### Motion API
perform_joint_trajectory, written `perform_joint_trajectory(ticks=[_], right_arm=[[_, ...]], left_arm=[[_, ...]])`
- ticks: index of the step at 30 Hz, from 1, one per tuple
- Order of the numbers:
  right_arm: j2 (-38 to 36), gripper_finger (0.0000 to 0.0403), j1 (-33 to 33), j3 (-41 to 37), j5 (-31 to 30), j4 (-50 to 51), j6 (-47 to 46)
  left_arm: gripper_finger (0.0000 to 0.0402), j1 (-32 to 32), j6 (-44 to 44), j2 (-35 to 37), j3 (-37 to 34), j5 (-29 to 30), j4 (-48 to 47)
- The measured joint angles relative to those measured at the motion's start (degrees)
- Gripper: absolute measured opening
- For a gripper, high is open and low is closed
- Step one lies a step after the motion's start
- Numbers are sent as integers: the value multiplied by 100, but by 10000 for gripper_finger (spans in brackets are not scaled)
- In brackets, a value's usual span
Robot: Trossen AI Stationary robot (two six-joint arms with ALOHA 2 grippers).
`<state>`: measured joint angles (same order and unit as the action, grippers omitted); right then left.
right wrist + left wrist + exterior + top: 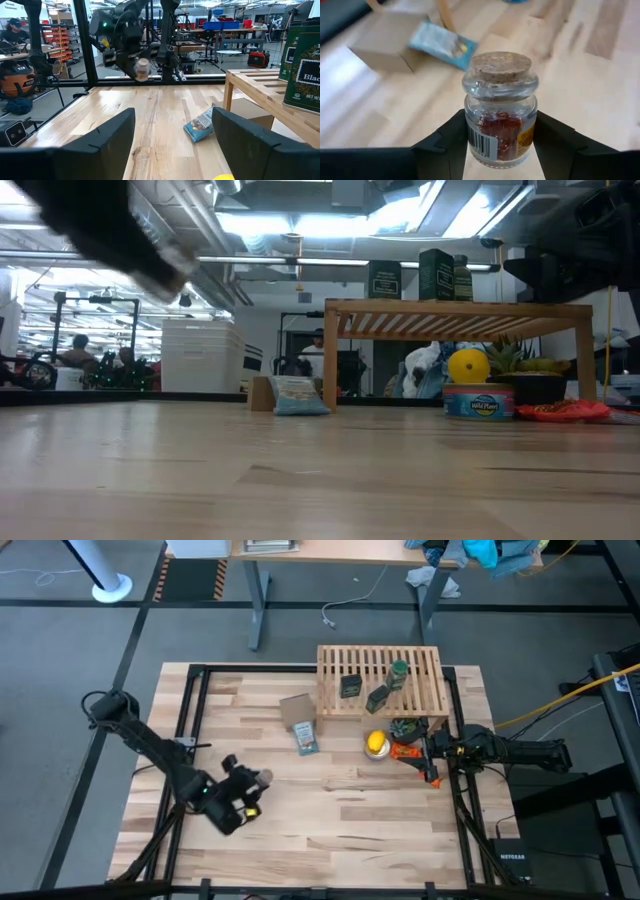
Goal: Shelf spices
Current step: Remove the brown seasoning bottle from the shelf
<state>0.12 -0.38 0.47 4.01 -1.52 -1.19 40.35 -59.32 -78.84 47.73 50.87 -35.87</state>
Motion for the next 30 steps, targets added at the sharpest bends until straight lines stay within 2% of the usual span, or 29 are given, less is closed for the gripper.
perform_joint_trajectory(ticks=[2,5,14,20,26,30], right_arm=[[2,270,0,0,0,0,0],[1,270,-2,0,2,0,0],[0,270,0,0,2,-4,-2],[0,270,0,0,2,-4,0],[1,270,0,0,2,-4,-1],[2,270,0,0,2,-4,0]], left_arm=[[174,220,-323,-54,-231,64,255],[174,411,-159,-204,-608,225,1119],[174,456,1820,-1161,-1857,227,5393],[174,277,3008,-2073,-2120,139,7557],[174,-240,4282,-2692,-2117,-573,8794],[174,-839,4678,-2856,-2148,-1299,9260]])
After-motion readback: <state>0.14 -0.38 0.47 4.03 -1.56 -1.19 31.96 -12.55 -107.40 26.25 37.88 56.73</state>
